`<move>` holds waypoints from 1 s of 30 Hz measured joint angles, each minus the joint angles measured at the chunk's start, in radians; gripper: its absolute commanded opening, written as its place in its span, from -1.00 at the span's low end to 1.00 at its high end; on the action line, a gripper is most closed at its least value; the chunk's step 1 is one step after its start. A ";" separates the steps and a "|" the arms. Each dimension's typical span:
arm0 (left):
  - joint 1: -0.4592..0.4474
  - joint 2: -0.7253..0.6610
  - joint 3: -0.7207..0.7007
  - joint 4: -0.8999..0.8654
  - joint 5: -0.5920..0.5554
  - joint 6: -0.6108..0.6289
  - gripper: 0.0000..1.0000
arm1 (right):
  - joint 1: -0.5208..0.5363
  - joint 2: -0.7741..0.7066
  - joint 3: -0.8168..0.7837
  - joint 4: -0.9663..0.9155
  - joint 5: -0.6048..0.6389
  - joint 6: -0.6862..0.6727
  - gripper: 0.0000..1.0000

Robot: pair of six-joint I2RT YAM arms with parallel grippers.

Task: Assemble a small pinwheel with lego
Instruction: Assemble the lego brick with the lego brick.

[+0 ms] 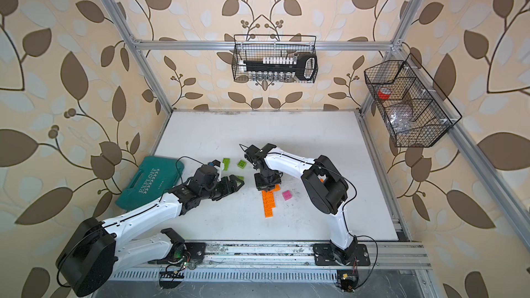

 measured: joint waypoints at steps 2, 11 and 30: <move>0.000 0.002 0.000 0.000 0.003 0.002 0.68 | 0.005 -0.006 -0.008 0.004 0.011 0.009 -0.89; 0.000 0.022 0.011 -0.014 0.016 0.021 0.69 | 0.047 -0.037 -0.054 0.045 0.089 0.045 -0.95; 0.000 0.073 0.043 -0.038 0.021 0.051 0.70 | 0.043 -0.071 -0.096 0.083 0.090 0.077 -0.97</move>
